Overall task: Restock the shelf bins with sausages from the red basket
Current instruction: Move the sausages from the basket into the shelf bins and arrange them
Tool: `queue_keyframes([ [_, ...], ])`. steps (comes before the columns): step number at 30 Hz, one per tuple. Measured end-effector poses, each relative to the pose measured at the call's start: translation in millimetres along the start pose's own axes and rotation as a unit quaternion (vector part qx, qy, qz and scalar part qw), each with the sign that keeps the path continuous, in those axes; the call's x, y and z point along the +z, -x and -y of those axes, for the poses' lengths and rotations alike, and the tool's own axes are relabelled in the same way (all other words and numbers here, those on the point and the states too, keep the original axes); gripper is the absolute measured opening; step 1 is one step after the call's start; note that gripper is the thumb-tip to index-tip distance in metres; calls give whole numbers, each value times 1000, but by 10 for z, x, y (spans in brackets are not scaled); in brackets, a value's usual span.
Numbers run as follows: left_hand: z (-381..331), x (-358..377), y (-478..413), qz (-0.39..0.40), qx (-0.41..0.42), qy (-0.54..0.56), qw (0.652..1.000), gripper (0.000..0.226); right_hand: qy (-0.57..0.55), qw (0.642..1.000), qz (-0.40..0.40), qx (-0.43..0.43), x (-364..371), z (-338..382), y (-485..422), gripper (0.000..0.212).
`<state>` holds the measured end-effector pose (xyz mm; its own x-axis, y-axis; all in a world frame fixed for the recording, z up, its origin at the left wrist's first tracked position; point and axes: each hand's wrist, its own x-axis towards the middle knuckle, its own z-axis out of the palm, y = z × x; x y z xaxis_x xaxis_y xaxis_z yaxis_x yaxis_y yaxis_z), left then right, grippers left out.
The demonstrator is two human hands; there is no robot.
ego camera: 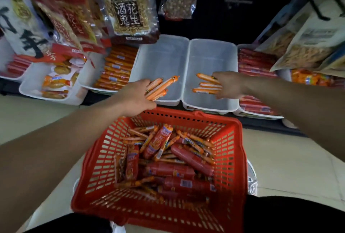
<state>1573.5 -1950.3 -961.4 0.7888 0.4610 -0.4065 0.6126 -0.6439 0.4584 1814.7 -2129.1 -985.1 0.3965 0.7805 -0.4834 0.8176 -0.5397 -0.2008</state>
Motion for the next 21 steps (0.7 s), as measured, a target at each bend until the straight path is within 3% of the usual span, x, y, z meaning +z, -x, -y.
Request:
queue_keyframes([
  [10,139,312,-573,-30,2,15,999,29,-74,997,27,-13,760,-195,-636,35],
  [14,-111,361,-865,-24,30,-28,999,29,-98,993,-68,-16,774,-410,-445,30],
  [18,-578,538,-1311,4,113,-84,990,34,-99,957,-270,47,875,-802,-134,34],
  [21,-923,751,-1608,28,161,-155,974,33,-112,939,-307,106,1093,-975,29,45],
])
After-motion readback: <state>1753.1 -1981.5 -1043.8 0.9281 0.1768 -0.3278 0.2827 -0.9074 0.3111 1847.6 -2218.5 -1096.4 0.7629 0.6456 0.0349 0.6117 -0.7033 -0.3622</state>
